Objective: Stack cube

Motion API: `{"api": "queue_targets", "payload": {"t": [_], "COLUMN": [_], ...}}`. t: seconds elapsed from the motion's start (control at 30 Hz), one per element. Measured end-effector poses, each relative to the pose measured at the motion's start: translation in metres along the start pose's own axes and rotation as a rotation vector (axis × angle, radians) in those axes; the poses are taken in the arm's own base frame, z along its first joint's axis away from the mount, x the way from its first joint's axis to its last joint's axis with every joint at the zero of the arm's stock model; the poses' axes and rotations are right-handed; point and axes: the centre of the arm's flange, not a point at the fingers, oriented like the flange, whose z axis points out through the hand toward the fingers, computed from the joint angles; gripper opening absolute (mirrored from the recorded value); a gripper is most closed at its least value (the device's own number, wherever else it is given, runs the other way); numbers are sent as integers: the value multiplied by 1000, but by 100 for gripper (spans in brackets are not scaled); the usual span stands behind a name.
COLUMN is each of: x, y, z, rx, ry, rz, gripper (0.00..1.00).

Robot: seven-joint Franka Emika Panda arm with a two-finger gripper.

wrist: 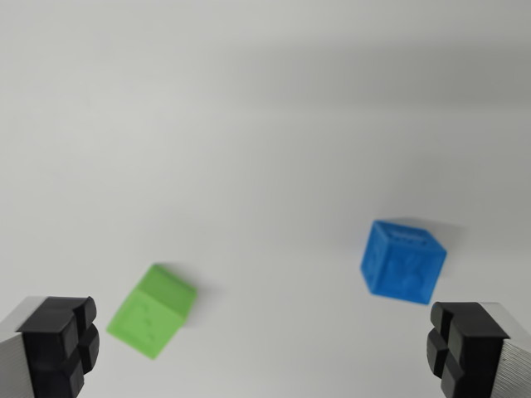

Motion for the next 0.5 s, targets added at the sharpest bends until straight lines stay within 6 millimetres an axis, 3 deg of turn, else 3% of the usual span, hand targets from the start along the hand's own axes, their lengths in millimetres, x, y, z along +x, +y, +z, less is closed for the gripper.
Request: {"api": "queue_targets", "payload": {"t": [0.5], "x": [1], "y": [10], "z": [14], "rx": [-4], "ry": [-1], "rz": [13], "gripper": [100]}}
